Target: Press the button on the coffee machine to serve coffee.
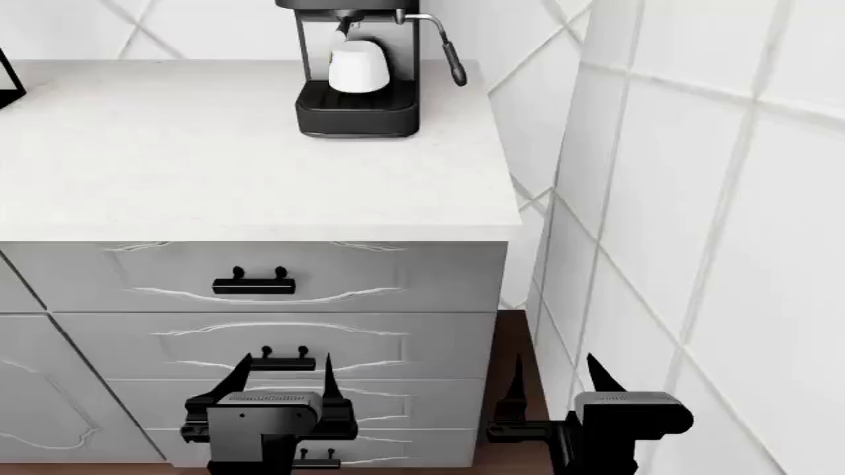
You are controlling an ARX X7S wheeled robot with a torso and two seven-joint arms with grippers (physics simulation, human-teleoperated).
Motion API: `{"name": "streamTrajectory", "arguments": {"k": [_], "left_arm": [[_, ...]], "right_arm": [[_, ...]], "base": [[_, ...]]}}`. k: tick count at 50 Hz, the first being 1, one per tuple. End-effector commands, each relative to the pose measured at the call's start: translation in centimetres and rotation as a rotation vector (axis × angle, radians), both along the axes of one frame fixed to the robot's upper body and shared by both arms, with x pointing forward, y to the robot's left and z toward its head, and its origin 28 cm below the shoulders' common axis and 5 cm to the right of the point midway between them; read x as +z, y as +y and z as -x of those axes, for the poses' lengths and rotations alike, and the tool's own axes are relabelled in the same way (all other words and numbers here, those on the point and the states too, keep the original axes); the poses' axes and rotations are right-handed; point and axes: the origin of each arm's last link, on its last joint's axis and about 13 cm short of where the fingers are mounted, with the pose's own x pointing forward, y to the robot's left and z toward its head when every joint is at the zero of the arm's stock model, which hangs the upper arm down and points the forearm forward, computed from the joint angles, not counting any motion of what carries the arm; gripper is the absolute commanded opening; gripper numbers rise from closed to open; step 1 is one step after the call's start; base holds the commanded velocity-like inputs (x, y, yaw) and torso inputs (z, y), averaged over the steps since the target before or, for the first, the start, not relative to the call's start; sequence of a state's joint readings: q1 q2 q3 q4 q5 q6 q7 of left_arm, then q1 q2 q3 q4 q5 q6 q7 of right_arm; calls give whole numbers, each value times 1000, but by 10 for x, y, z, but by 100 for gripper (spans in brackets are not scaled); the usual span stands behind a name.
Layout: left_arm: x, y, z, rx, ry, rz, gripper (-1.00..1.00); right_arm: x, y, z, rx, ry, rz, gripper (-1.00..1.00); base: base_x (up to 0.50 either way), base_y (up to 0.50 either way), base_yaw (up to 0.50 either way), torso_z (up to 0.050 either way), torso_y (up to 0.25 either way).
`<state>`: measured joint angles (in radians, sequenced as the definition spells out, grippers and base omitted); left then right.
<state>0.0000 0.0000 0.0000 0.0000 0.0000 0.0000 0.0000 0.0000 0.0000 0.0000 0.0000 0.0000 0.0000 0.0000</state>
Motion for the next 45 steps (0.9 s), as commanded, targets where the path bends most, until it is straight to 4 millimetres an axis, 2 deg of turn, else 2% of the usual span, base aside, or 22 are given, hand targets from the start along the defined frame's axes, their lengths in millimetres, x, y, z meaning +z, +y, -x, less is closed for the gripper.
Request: {"name": "streamTrajectory", "arguments": {"k": [1,24,45], "left_arm": [[0,-1,0,-2,0,-3,100],[0,3,3,1,-4,2,100],[0,-1,0,3,2,5,100]], "right_arm": [[0,1,0,4,4,11,100],[1,2,1,15,-2,37,100],[1,2,1,19,-6,34,100]], "base": [[0,0,0,0,0],[0,12,0,0,0],[18,468,0,0,0]]}}
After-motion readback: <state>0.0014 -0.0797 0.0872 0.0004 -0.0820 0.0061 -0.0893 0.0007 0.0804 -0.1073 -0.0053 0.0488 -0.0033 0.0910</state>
